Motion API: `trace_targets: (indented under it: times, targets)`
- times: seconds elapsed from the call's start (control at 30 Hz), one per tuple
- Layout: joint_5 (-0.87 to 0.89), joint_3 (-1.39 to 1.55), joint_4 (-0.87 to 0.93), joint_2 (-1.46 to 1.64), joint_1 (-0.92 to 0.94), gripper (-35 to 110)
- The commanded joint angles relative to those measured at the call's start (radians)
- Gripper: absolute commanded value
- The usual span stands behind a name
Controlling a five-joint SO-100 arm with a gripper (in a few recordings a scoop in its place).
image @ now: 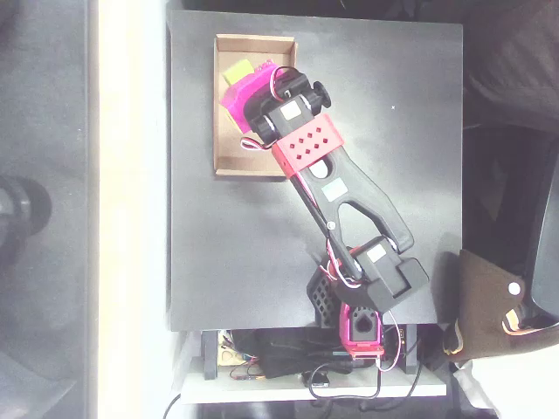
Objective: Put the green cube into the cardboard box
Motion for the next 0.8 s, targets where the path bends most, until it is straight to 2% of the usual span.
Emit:
trace_targets:
  times: [0.0, 0.77]
  targets:
    - [0.018, 0.017, 0.009, -0.011, -0.015, 4]
    - [0.02, 0.003, 0.002, -0.156, -0.035, 4]
